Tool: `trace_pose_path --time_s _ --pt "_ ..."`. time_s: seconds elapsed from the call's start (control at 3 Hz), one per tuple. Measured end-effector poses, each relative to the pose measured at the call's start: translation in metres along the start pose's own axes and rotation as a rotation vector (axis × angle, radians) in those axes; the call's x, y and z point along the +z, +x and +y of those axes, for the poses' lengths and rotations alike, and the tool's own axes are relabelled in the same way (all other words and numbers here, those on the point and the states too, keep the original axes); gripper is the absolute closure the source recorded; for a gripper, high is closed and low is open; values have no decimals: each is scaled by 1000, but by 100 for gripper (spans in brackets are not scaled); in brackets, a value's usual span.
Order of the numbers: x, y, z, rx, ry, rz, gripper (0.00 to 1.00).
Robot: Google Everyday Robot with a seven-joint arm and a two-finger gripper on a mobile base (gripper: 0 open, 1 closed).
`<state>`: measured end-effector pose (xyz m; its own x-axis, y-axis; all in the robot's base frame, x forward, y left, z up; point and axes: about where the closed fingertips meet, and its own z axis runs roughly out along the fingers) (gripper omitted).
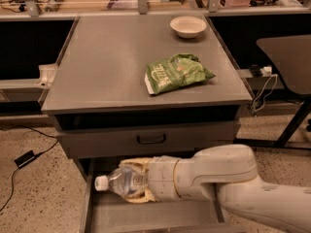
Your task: Pick blue plastic bottle from middle drawer and place on counter
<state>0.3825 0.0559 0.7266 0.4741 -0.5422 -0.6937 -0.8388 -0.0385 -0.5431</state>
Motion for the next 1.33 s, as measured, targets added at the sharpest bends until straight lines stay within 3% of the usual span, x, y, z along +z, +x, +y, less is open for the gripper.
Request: trace_pose_path --time_s 0.33,0.67,1.0,1.33 --pt "-45 -78 -104 -173 119 -34 100" --pt "-49 -108 -163 -210 116 -72 100" --pt "-59 -128 -190 -242 137 -64 100" --pt "-58 -128 -190 -242 136 -64 100"
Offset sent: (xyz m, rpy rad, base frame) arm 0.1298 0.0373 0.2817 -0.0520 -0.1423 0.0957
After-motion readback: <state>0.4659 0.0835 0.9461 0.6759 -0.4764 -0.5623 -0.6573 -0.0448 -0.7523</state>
